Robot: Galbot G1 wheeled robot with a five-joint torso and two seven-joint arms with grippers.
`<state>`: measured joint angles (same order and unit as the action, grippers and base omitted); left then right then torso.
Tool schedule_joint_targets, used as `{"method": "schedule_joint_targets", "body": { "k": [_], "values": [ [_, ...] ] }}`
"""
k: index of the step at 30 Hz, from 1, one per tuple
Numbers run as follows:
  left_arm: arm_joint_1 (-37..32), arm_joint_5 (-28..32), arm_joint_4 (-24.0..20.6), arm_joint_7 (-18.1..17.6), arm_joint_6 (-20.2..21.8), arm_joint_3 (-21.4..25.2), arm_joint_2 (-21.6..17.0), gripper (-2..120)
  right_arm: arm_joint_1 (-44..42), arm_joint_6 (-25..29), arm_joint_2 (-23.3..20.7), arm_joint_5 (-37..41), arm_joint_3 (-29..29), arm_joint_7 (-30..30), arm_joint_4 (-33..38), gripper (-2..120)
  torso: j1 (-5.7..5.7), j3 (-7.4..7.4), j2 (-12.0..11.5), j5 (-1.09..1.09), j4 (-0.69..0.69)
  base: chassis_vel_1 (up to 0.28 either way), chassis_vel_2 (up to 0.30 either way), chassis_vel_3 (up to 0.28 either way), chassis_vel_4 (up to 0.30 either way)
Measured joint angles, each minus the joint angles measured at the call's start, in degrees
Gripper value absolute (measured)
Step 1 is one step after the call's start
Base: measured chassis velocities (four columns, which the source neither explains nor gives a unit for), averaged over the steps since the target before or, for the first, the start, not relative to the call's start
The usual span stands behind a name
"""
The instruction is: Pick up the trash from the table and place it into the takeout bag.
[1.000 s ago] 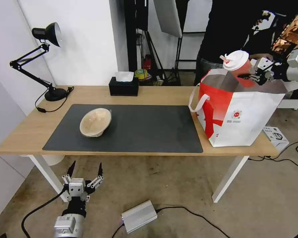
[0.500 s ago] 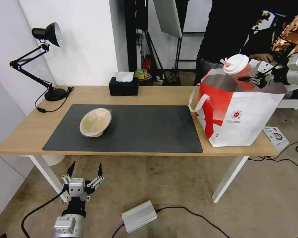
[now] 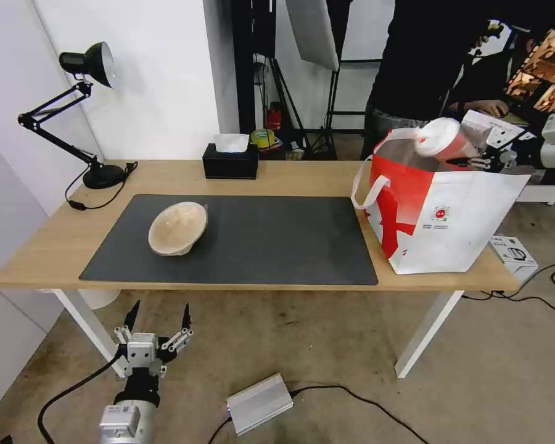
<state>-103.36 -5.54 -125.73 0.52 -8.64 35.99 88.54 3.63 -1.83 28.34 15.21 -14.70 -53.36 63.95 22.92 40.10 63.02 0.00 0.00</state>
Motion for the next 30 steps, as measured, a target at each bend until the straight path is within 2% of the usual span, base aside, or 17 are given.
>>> {"method": "schedule_joint_targets", "body": {
  "k": [1,3,7,8,12,13,16,24,30],
  "values": [
    [0.0,0.0,0.0,0.0,0.0,0.0,0.0,100,0.0,0.1,-0.1,0.0,0.0,-0.2,0.0,43,0.0,0.0,0.0,0.0,0.0,0.0,0.0,0.0,0.0],
    [0.0,-0.1,0.0,0.0,0.0,0.0,0.0,100,0.0,0.1,-0.2,0.0,0.0,-0.3,0.0,47,0.0,0.0,0.0,0.0,0.0,0.0,0.0,0.0,0.0],
    [-0.1,-0.1,-0.1,0.0,-0.1,0.0,0.1,100,0.4,0.3,-0.3,0.0,0.1,-0.7,-0.1,64,0.0,0.0,0.0,0.0,0.0,0.0,0.0,0.0,0.0],
    [-0.1,-0.1,-0.1,0.0,-0.1,0.0,0.1,100,0.4,0.3,-0.3,0.0,0.1,-0.7,-0.1,64,0.0,0.0,0.0,0.0,0.0,0.0,0.0,0.0,0.0],
    [0.0,-0.1,-0.1,0.0,-0.1,-0.1,0.2,100,0.8,0.3,-0.3,0.1,0.1,-0.8,0.0,82,0.0,0.0,0.0,0.0,0.0,0.0,0.0,0.0,0.0],
    [0.0,-0.1,-0.1,0.0,-0.1,-0.1,0.2,100,0.8,0.3,-0.3,0.1,0.1,-0.8,0.0,82,0.0,0.0,0.0,0.0,0.0,0.0,0.0,0.0,0.0],
    [0.0,-0.2,-0.1,0.0,-0.1,-0.1,0.2,100,1.1,0.3,-0.2,0.3,0.3,-0.8,0.1,95,0.0,0.0,0.0,0.0,0.0,0.0,0.0,0.0,0.0],
    [0.0,-0.2,0.0,0.0,-0.1,-0.1,0.2,100,1.3,0.2,-0.1,2.5,1.1,-0.1,0.9,97,0.0,0.0,0.0,0.0,0.0,0.0,0.0,0.0,0.0],
    [0.2,-0.2,0.0,0.0,0.0,-0.2,0.2,100,1.9,-0.3,-0.2,10.8,1.2,2.7,3.4,96,0.0,0.0,0.0,0.0,0.0,0.0,0.0,0.0,0.0]
  ]
}}
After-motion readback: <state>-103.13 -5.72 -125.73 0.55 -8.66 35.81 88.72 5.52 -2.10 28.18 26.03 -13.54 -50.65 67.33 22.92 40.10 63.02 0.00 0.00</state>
